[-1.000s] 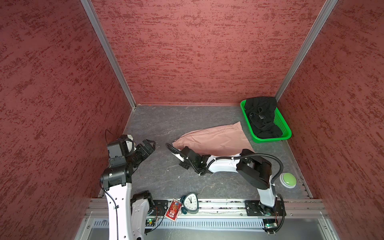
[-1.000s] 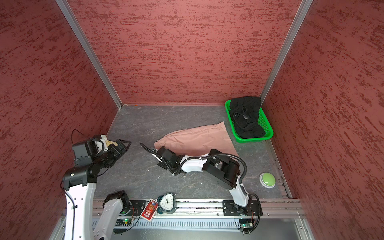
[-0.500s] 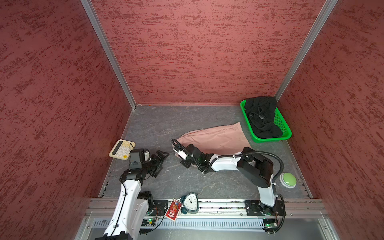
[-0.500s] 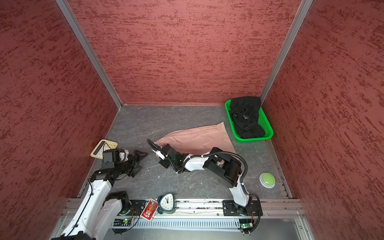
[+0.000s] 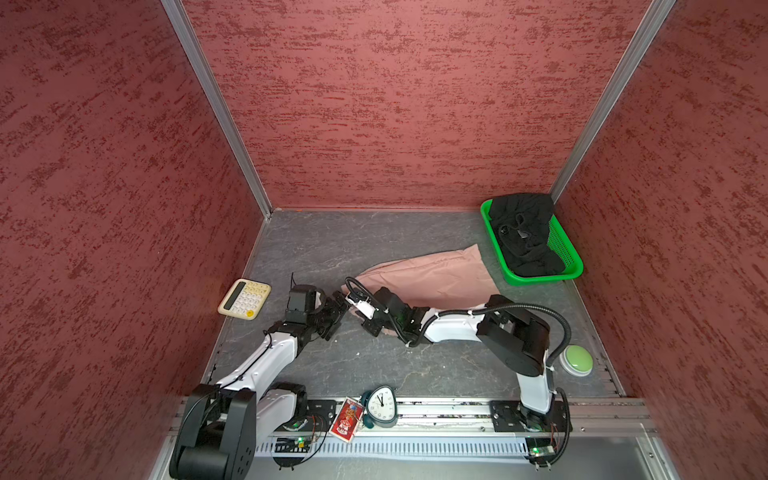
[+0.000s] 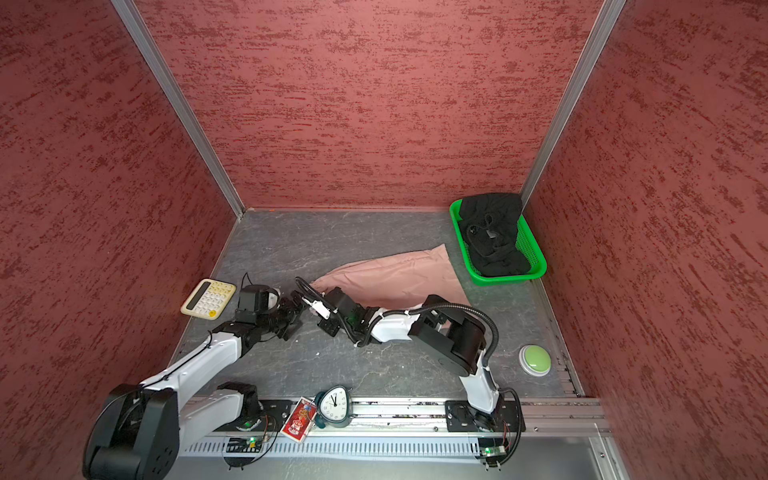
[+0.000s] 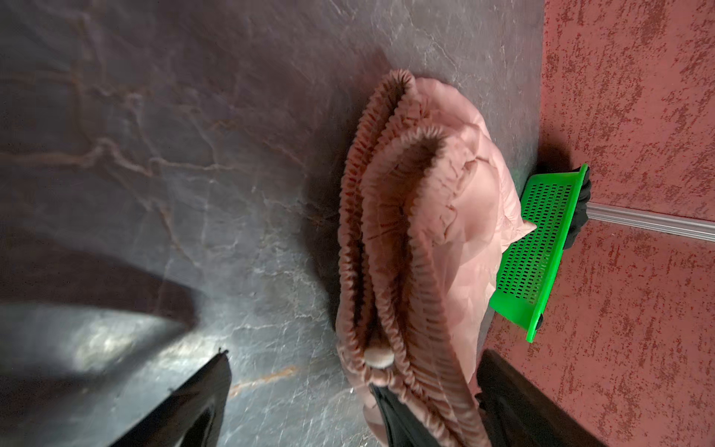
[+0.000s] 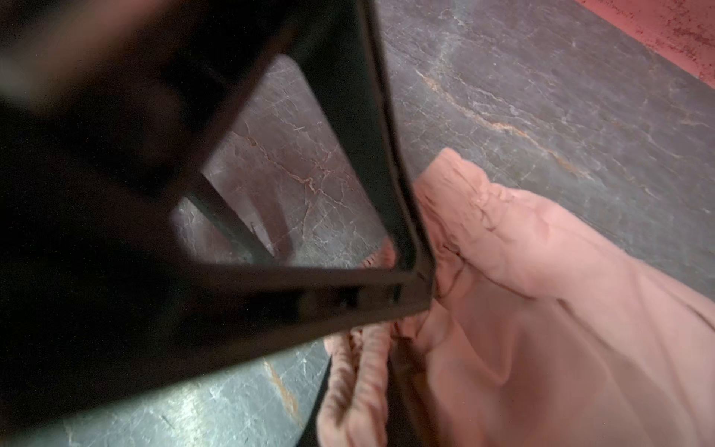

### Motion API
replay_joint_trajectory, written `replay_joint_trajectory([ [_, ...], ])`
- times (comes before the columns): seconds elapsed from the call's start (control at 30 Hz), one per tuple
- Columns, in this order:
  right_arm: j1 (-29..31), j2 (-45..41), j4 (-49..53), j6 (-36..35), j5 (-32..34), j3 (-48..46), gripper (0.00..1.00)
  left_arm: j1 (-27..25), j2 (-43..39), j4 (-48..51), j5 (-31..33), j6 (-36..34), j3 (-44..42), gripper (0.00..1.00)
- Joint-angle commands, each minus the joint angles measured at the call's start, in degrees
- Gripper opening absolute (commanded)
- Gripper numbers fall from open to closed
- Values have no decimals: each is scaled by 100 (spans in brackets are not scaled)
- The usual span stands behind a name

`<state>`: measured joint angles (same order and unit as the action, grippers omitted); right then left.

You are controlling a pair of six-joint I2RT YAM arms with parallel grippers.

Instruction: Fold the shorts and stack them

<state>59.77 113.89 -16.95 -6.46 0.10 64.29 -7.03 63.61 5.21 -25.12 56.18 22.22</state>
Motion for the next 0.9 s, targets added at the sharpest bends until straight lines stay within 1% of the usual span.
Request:
replay_joint_trajectory([
  [0.0,-1,-237,-329,-118,-98,-14,0,-92,139,-557,160,0,177,99],
  [0.1,0,-244,-350,-156,-20,-13,0,-196,252,-669,211,-9,166,99],
  [0.2,4,-244,-438,-176,-100,12,0,-274,448,-896,176,-79,175,99],
  [0.33,9,-210,-456,-158,-226,66,0,-325,723,-971,96,-212,299,100],
  [0.43,9,-222,-432,-205,-248,63,0,-361,818,-965,152,-309,356,99],
  [0.6,44,-358,-383,-455,-344,-45,0,-373,926,-509,210,-809,701,94],
  [0.73,53,-368,-396,-514,-296,-75,0,-430,1142,-501,110,-915,814,84],
  [0.83,54,-382,-500,-445,-248,-101,0,-449,1361,-551,32,-898,871,80],
  [0.87,56,-378,-511,-420,-230,-80,4,-459,1430,-653,-27,-844,861,75],
])
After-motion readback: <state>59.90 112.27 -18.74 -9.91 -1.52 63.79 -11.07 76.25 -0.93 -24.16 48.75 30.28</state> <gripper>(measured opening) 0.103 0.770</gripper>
